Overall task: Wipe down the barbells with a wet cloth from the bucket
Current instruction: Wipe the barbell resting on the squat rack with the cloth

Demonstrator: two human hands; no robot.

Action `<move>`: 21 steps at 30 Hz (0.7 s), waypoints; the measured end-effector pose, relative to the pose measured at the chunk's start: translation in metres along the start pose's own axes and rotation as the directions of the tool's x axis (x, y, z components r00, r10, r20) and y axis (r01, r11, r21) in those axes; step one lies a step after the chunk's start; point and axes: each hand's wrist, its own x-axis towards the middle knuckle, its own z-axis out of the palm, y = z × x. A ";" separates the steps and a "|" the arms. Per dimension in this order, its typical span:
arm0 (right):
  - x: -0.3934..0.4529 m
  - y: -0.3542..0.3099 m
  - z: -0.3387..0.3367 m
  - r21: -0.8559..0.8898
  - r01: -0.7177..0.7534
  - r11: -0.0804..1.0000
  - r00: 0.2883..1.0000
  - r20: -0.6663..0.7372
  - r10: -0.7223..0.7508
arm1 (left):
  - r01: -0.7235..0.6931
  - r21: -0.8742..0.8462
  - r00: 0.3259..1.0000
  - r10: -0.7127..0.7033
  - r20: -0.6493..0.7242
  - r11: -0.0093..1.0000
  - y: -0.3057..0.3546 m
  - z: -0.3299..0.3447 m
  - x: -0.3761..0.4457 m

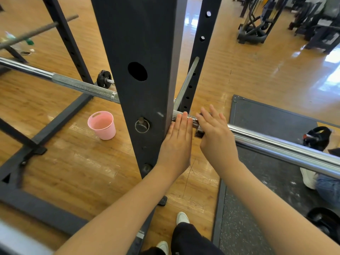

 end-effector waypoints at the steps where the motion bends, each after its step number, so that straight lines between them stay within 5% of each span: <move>1: 0.000 -0.001 -0.001 -0.002 0.002 1.000 1.000 0.012 -0.002 | 0.001 0.007 1.000 -0.001 0.005 1.000 0.000 0.000 0.000; 6: -0.036 0.001 -0.001 -0.058 0.142 0.988 0.986 0.100 -0.136 | 0.007 -0.053 0.999 -0.010 -0.047 0.999 0.000 0.000 0.000; 13: 0.004 -0.010 0.004 -0.025 -0.176 0.984 0.984 -0.008 0.175 | 0.014 -0.034 1.000 -0.013 0.010 0.999 0.001 0.000 0.001; 21: -0.032 0.000 -0.003 -0.018 -0.152 0.988 0.988 -0.002 0.152 | 0.033 -0.110 0.999 -0.036 -0.028 0.993 0.004 -0.001 0.001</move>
